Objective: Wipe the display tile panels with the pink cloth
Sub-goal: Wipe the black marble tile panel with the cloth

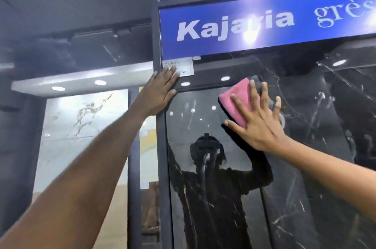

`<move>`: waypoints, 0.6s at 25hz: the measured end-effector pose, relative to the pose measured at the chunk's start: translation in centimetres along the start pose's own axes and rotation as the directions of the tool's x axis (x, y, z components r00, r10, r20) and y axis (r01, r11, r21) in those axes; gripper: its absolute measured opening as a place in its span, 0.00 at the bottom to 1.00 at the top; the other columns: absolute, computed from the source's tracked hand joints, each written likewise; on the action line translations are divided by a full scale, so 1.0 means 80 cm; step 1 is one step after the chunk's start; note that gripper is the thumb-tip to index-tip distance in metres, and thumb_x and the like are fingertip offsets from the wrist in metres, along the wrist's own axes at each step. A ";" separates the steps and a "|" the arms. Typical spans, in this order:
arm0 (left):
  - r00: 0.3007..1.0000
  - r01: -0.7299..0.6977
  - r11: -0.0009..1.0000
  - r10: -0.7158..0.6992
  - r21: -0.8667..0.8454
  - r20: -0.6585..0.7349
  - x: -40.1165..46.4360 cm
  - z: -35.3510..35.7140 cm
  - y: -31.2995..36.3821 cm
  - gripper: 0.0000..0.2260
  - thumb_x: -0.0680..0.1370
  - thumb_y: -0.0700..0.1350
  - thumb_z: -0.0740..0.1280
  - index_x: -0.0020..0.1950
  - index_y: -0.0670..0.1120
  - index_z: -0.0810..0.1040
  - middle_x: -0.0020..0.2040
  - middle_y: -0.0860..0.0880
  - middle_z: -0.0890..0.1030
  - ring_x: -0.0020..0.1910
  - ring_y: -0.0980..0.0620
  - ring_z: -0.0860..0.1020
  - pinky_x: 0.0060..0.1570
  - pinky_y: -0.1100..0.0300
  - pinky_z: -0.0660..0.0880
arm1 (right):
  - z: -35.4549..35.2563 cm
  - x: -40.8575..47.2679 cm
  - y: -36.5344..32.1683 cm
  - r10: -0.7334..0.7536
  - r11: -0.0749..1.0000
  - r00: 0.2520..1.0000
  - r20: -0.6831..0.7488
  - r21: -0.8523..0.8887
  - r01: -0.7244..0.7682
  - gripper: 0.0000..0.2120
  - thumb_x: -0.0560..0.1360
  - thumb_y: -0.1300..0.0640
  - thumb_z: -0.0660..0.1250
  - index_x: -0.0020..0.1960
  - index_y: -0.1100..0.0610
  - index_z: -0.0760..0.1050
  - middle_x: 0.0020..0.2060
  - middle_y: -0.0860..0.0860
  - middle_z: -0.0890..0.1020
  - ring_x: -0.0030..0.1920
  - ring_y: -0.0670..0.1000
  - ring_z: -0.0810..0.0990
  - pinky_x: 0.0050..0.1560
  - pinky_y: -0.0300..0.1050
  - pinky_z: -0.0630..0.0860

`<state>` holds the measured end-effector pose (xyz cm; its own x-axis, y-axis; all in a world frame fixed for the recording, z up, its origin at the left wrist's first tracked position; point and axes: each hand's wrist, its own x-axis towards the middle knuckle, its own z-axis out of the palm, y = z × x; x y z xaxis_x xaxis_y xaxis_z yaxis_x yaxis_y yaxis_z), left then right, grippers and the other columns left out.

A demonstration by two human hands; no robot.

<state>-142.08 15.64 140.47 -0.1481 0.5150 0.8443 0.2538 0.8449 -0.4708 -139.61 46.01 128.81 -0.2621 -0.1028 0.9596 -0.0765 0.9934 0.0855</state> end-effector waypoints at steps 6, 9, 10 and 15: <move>0.989 -0.092 0.995 0.088 -0.029 -0.115 0.007 0.026 -0.026 0.28 0.82 0.55 0.46 0.80 0.45 0.52 0.80 0.49 0.49 0.79 0.51 0.44 0.76 0.54 0.44 | -0.025 0.151 0.009 0.092 0.982 0.982 -0.165 0.177 -0.062 0.37 0.72 0.31 0.40 0.78 0.44 0.55 0.79 0.54 0.48 0.78 0.57 0.44 0.73 0.65 0.53; 0.988 -0.089 0.994 0.080 -0.069 -0.131 0.008 0.029 -0.030 0.28 0.81 0.54 0.46 0.80 0.44 0.53 0.80 0.48 0.50 0.79 0.50 0.46 0.76 0.56 0.43 | 0.001 0.121 -0.062 -0.256 0.953 0.943 -0.213 0.110 0.283 0.33 0.75 0.33 0.45 0.76 0.44 0.60 0.79 0.53 0.53 0.77 0.58 0.52 0.72 0.65 0.56; 0.988 -0.091 0.993 0.081 -0.074 -0.131 0.008 0.030 -0.030 0.28 0.81 0.54 0.45 0.80 0.44 0.54 0.80 0.48 0.51 0.79 0.50 0.47 0.76 0.57 0.42 | 0.019 0.081 -0.075 -0.402 0.902 0.887 -0.227 0.068 0.426 0.31 0.76 0.35 0.48 0.76 0.43 0.60 0.78 0.53 0.54 0.77 0.58 0.53 0.72 0.65 0.55; 0.987 -0.093 0.993 0.082 -0.075 -0.137 0.005 0.028 -0.027 0.28 0.81 0.54 0.44 0.80 0.44 0.55 0.80 0.49 0.52 0.79 0.50 0.48 0.75 0.57 0.42 | 0.023 0.052 -0.024 -0.594 0.795 0.771 -0.228 -0.020 0.607 0.27 0.76 0.37 0.53 0.74 0.41 0.63 0.77 0.51 0.59 0.76 0.56 0.58 0.72 0.58 0.57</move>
<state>-144.82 14.32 141.26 0.0053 0.5576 0.8301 0.3373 0.7804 -0.5264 -142.33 43.59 132.14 0.0623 -0.6581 0.7503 -0.2003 0.7282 0.6554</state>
